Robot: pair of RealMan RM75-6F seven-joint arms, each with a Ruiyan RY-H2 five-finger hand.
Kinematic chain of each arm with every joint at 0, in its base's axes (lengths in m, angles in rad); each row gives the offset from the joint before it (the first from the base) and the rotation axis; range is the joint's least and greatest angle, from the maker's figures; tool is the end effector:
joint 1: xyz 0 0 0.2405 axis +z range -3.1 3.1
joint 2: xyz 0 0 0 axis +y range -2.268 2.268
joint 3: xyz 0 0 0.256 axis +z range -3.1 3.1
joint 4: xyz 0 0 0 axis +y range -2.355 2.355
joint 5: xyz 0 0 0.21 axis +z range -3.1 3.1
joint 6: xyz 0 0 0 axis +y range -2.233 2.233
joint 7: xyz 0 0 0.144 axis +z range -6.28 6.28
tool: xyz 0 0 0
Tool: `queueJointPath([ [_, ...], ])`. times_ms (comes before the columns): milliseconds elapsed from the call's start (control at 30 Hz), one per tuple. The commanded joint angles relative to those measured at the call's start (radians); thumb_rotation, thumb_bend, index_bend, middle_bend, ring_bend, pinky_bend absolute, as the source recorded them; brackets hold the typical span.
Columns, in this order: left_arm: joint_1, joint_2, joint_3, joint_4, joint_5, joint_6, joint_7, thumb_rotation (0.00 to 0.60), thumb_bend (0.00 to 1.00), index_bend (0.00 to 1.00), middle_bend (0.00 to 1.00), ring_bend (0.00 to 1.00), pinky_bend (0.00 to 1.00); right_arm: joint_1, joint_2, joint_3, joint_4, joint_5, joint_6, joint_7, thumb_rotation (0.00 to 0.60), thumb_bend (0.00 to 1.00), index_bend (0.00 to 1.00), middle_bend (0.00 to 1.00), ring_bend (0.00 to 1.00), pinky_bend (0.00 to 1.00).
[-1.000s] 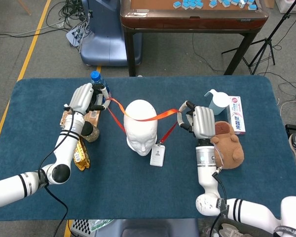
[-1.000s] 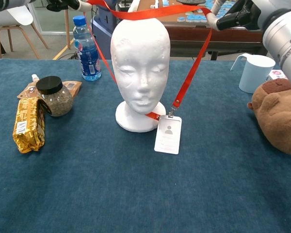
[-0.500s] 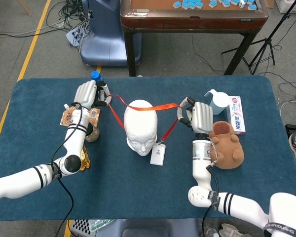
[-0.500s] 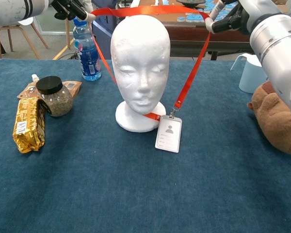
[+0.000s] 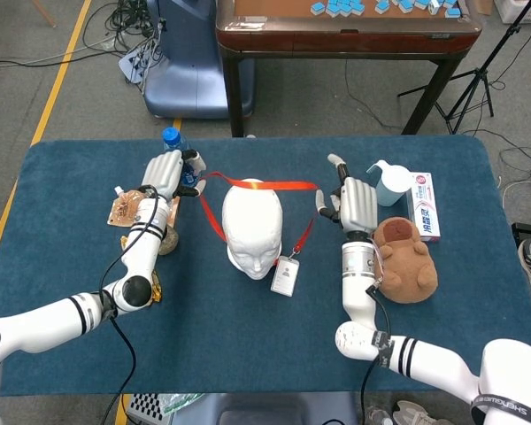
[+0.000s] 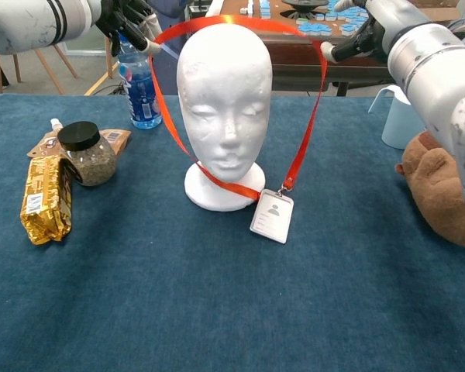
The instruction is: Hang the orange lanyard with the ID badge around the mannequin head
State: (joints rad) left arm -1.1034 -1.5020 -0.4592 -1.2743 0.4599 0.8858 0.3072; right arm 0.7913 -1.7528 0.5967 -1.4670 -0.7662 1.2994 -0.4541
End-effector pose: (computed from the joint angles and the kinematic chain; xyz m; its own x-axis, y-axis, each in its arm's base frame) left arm -0.0621 0.4760 0.0612 0.0574 0.1467 0.9875 0.9973 -0.0544 -0.0499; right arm -0.0942 -0.3979 0.0319 -0.0265 0.0823 0.9963 -0.9982 0.0506 -0.0307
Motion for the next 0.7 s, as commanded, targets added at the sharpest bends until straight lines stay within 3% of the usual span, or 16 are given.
queueJointPath([
  [33,-0.006,0.016,0.006,-0.009,-0.031,-0.022,0.021,0.6,0.22,0.02,0.01,0.0,0.25,0.002,0.019,-0.006,-0.019,0.021,-0.018,-0.012,0.6,0.19,0.0,1.0,1.0,1.0],
  [200,0.001,0.033,0.002,-0.016,-0.036,-0.031,0.009,0.598,0.18,0.0,0.0,0.0,0.14,-0.001,0.037,-0.016,-0.038,0.026,-0.028,-0.003,0.569,0.06,0.0,1.0,1.0,1.0],
  [433,0.053,0.093,0.006,-0.076,0.01,-0.032,-0.045,0.547,0.17,0.0,0.0,0.0,0.11,-0.036,0.101,-0.04,-0.132,-0.008,-0.031,0.04,0.54,0.04,0.0,0.98,1.0,1.0],
  [567,0.116,0.161,0.015,-0.168,0.056,-0.022,-0.095,0.545,0.17,0.0,0.0,0.0,0.11,-0.083,0.165,-0.086,-0.234,-0.074,-0.02,0.069,0.539,0.06,0.0,0.96,1.0,1.0],
  [700,0.19,0.231,0.037,-0.278,0.113,0.003,-0.14,0.596,0.17,0.0,0.0,0.0,0.11,-0.145,0.246,-0.165,-0.324,-0.159,-0.007,0.077,0.54,0.12,0.0,0.95,1.0,1.0],
])
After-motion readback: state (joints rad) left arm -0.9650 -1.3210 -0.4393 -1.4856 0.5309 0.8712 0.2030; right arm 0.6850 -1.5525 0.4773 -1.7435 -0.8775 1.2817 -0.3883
